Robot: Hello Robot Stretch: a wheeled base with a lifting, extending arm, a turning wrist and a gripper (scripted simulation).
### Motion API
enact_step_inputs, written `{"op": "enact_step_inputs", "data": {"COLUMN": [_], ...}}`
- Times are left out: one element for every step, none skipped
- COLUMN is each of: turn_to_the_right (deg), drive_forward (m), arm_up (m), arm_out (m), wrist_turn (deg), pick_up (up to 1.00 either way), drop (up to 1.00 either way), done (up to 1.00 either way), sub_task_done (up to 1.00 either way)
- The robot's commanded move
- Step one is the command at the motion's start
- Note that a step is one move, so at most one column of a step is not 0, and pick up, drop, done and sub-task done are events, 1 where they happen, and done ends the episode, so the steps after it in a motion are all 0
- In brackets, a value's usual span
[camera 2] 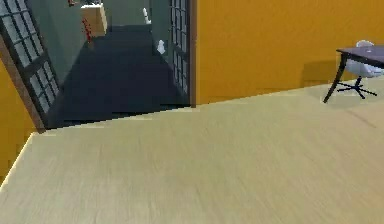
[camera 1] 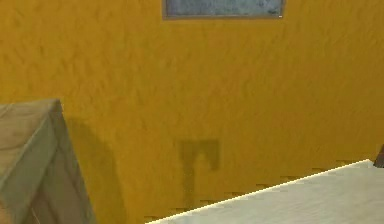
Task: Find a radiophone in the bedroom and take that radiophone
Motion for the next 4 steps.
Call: {"op": "enact_step_inputs", "data": {"turn_to_the_right": [-45.0, -45.0, -45.0, -12.0], "drive_forward": [0.0, 0.0, 0.0, 0.0], "arm_up": [0.0, 0.0, 0.0, 0.0], "arm_out": [0.0, 0.0, 0.0, 0.0], "wrist_turn": [0.0, 0.0, 0.0, 0.0], "pick_up": [0.0, 0.0, 0.0, 0.0], "drop": [0.0, 0.0, 0.0, 0.0], "done": [0.0, 0.0, 0.0, 0.0], "sub_task_done": [0.0, 0.0, 0.0, 0.0]}}
